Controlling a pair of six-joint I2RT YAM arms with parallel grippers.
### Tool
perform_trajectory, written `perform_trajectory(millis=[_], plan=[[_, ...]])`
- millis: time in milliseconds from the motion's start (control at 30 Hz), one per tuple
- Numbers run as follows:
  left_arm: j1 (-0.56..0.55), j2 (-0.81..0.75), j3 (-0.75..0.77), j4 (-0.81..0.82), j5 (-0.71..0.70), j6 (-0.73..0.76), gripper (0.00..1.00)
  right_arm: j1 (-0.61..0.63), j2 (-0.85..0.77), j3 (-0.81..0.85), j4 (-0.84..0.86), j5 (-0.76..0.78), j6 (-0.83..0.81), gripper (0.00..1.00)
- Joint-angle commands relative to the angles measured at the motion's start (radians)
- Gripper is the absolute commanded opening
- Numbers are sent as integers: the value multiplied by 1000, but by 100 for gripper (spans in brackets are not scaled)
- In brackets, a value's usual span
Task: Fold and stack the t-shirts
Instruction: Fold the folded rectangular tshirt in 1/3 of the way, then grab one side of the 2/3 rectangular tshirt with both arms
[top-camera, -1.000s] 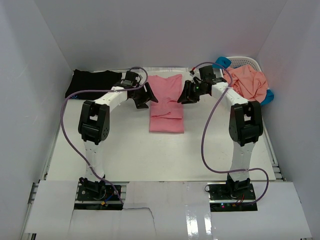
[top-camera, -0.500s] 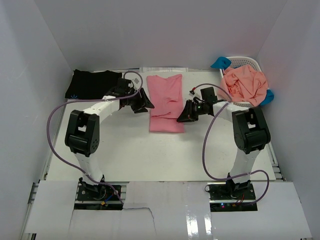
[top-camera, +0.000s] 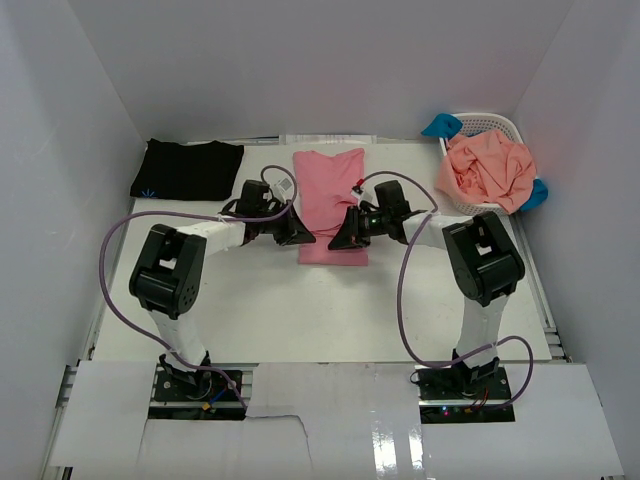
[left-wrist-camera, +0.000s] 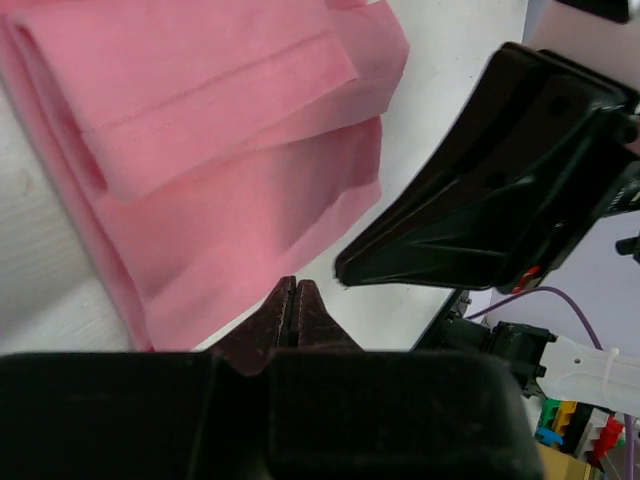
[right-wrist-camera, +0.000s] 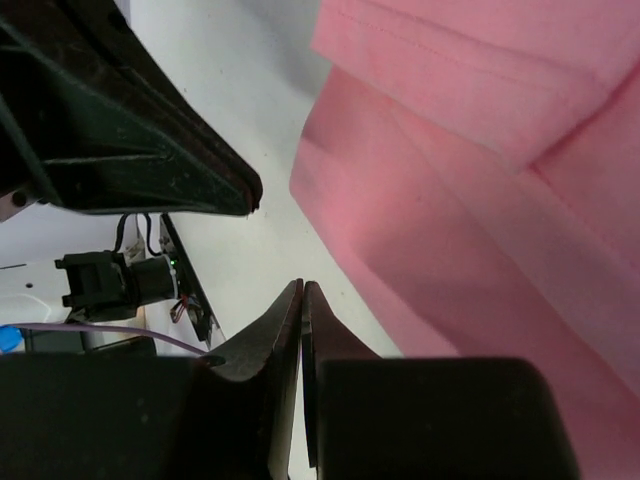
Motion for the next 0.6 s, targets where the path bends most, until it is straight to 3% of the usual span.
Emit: perform_trajectory(millis=[0, 567], plan=[[-22, 14, 32, 95, 27, -17, 0, 27, 37, 56, 39, 37, 8, 8], [-108, 106, 53, 180, -34, -68, 0, 45, 55, 76, -48, 251, -53, 8]])
